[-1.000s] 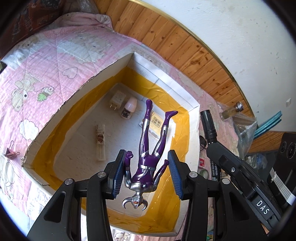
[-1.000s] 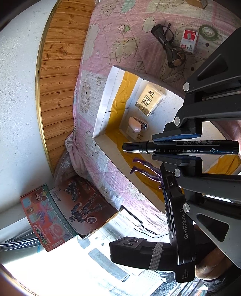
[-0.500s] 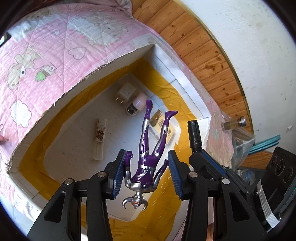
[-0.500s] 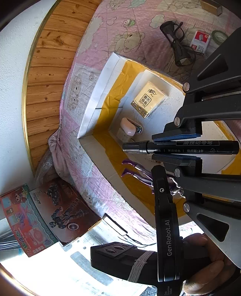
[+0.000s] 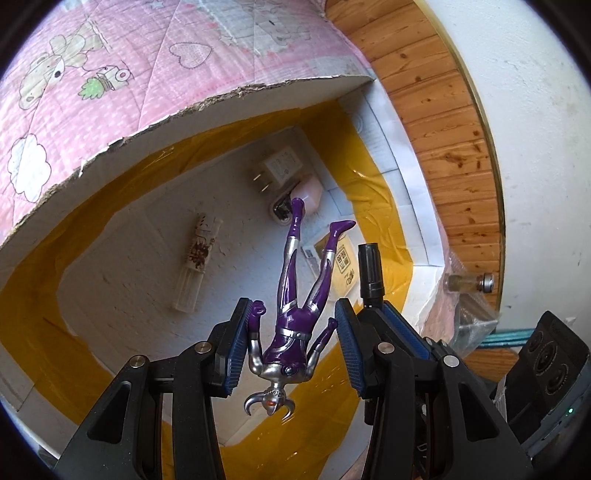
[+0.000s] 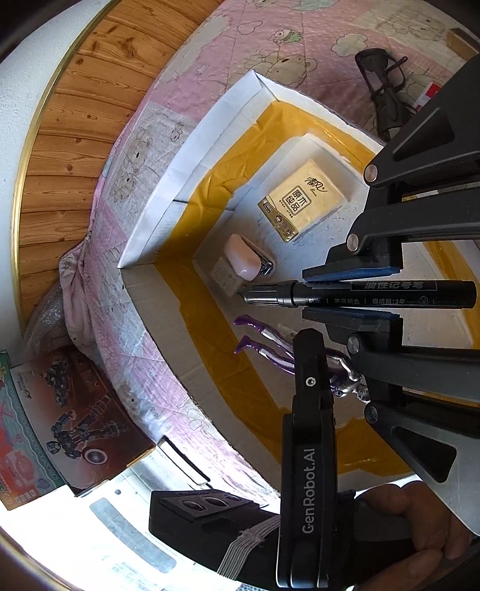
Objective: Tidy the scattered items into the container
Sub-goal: 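Lower both grippers into the box and open them, releasing figure and marker, then withdraw both grippers from the box toward the staples box and tape, then grasp the red-and-white staples box with the left gripper while the right gripper approaches the green tape, then lift the staples box with the left gripper while the right gripper grasps the green tape roll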
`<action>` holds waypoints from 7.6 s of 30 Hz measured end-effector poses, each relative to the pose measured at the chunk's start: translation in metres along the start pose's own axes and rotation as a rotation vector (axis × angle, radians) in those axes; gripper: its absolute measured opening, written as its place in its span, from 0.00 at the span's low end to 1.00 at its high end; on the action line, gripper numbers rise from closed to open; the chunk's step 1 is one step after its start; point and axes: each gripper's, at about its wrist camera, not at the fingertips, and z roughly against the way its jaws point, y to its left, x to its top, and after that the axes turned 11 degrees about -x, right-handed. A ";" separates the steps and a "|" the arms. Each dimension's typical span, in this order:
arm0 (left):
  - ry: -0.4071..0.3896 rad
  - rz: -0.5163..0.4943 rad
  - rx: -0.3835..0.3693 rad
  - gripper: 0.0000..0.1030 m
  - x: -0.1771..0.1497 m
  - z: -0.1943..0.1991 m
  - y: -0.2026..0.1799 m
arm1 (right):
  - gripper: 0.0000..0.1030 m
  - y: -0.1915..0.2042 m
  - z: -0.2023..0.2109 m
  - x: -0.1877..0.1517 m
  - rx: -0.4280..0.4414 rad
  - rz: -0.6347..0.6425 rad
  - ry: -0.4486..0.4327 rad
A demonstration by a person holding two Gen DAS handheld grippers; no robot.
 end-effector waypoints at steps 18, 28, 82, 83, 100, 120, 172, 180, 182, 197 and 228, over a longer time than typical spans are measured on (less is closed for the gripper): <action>-0.124 0.250 0.010 0.46 0.004 -0.027 0.023 | 0.14 -0.001 -0.057 0.006 -0.050 0.259 0.169; -0.110 0.296 0.043 0.48 0.005 -0.043 0.026 | 0.16 -0.011 -0.061 0.011 -0.041 0.241 0.182; -0.386 -0.507 0.194 0.54 -0.119 0.051 -0.076 | 0.33 -0.044 0.081 -0.117 0.149 -0.313 -0.336; -0.377 -0.531 0.189 0.54 -0.124 0.048 -0.080 | 0.34 -0.047 0.084 -0.125 0.141 -0.332 -0.351; -0.095 -0.729 0.113 0.54 -0.179 -0.056 -0.129 | 0.43 -0.158 0.093 -0.241 -0.076 -0.689 -0.317; 0.128 -0.700 0.192 0.54 -0.151 -0.207 -0.124 | 0.50 -0.200 0.014 -0.242 -0.237 -0.555 -0.117; 0.067 -0.885 0.178 0.37 -0.173 -0.192 -0.167 | 0.12 -0.225 0.056 -0.278 -0.213 -0.641 -0.154; 0.047 -0.867 0.170 0.37 -0.189 -0.164 -0.163 | 0.12 -0.210 0.076 -0.287 -0.223 -0.622 -0.169; 0.037 -0.865 0.163 0.37 -0.192 -0.156 -0.163 | 0.12 -0.206 0.082 -0.289 -0.229 -0.619 -0.177; -0.047 -0.838 0.130 0.37 -0.214 -0.102 -0.161 | 0.12 -0.174 0.119 -0.289 -0.199 -0.626 -0.246; -0.304 -0.719 0.106 0.37 -0.235 0.017 -0.131 | 0.12 -0.080 0.191 -0.241 -0.234 -0.440 -0.395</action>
